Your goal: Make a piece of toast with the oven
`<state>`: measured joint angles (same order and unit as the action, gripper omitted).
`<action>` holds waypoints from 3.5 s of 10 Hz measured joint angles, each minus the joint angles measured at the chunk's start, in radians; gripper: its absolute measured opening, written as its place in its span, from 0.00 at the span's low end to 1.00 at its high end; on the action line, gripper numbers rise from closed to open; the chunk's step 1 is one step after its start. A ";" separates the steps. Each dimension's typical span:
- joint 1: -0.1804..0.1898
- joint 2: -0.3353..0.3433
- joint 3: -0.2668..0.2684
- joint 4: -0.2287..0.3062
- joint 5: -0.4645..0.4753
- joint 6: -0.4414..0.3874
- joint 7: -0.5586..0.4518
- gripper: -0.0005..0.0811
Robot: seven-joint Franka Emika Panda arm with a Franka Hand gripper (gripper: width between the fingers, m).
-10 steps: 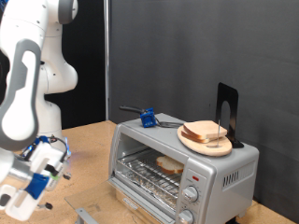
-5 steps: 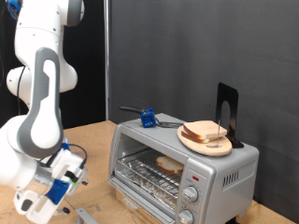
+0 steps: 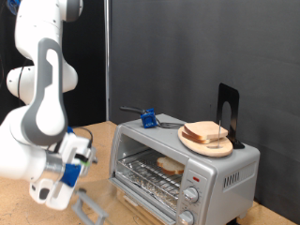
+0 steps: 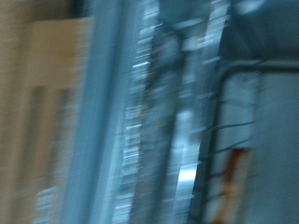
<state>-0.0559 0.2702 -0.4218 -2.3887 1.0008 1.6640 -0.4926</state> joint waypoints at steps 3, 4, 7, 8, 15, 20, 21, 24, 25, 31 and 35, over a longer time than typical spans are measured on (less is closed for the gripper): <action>-0.009 -0.101 -0.001 -0.025 -0.030 -0.103 0.001 1.00; -0.005 -0.147 0.003 -0.041 -0.015 -0.096 0.006 1.00; 0.027 -0.269 0.047 -0.071 0.057 -0.039 0.063 1.00; 0.040 -0.298 0.065 -0.078 0.064 -0.037 0.099 1.00; 0.094 -0.413 0.176 -0.129 0.101 0.060 0.251 1.00; 0.049 -0.453 0.141 -0.188 0.052 0.048 0.260 1.00; 0.024 -0.470 0.119 -0.198 0.035 0.037 0.260 1.00; 0.003 -0.498 0.109 -0.218 0.027 0.006 0.244 1.00; -0.003 -0.496 0.089 -0.215 0.020 -0.057 0.212 1.00; -0.067 -0.224 -0.052 -0.055 0.111 -0.284 -0.005 1.00; -0.068 -0.174 -0.052 -0.013 0.090 -0.356 -0.007 1.00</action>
<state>-0.1243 0.0959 -0.4734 -2.4020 1.0909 1.3077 -0.4995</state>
